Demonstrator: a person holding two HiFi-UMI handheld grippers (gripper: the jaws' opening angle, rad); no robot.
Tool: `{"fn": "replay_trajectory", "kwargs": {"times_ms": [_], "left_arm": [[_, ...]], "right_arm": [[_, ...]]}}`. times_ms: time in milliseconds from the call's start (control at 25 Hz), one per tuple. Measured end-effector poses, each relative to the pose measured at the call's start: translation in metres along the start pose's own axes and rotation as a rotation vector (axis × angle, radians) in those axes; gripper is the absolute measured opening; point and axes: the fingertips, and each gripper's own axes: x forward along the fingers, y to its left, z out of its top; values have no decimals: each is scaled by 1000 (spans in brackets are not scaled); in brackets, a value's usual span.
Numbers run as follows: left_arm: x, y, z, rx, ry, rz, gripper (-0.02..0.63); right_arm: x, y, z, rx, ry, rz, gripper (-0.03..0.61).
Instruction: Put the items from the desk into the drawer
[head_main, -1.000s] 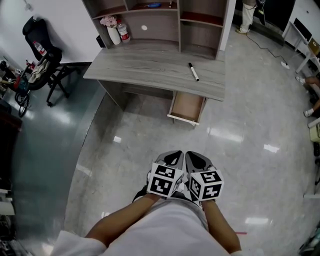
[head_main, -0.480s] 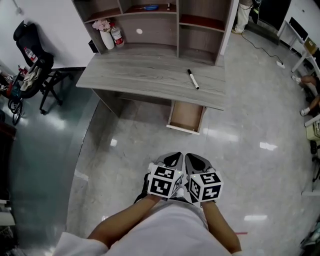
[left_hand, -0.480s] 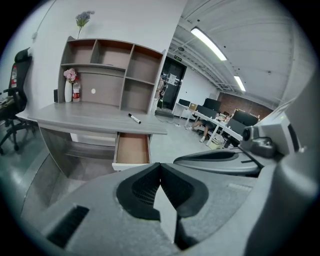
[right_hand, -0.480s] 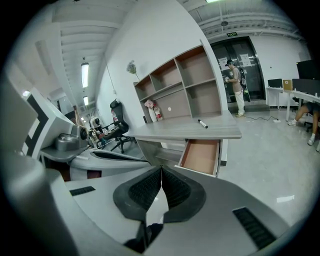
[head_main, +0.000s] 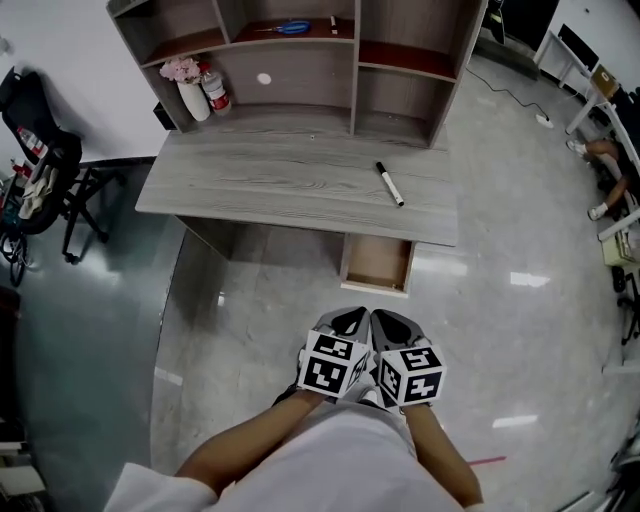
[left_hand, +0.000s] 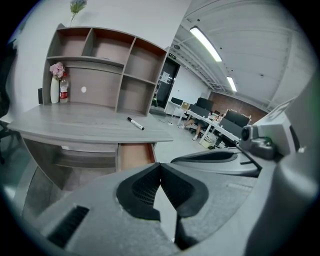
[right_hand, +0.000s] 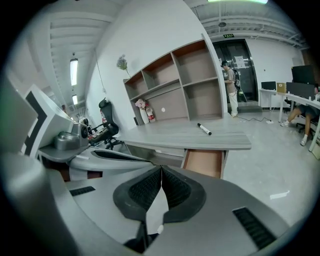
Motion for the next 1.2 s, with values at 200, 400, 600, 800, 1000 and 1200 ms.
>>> {"fn": "replay_trajectory", "kwargs": {"times_ms": [200, 400, 600, 800, 1000, 1200], "left_arm": [[-2, 30, 18, 26, -1, -52, 3], [-6, 54, 30, 22, -1, -95, 3], [-3, 66, 39, 14, -8, -124, 3], [0, 86, 47, 3, -12, -110, 3], [13, 105, 65, -8, -26, -78, 3], [40, 118, 87, -2, -33, -50, 3]], "right_arm": [[24, 10, 19, 18, -15, -61, 2], [40, 22, 34, 24, -19, -114, 2], [52, 20, 47, 15, -20, -147, 2], [68, 16, 60, 7, -21, -150, 2], [92, 7, 78, -19, -25, -131, 2], [112, -21, 90, -63, -11, -134, 3]]}}
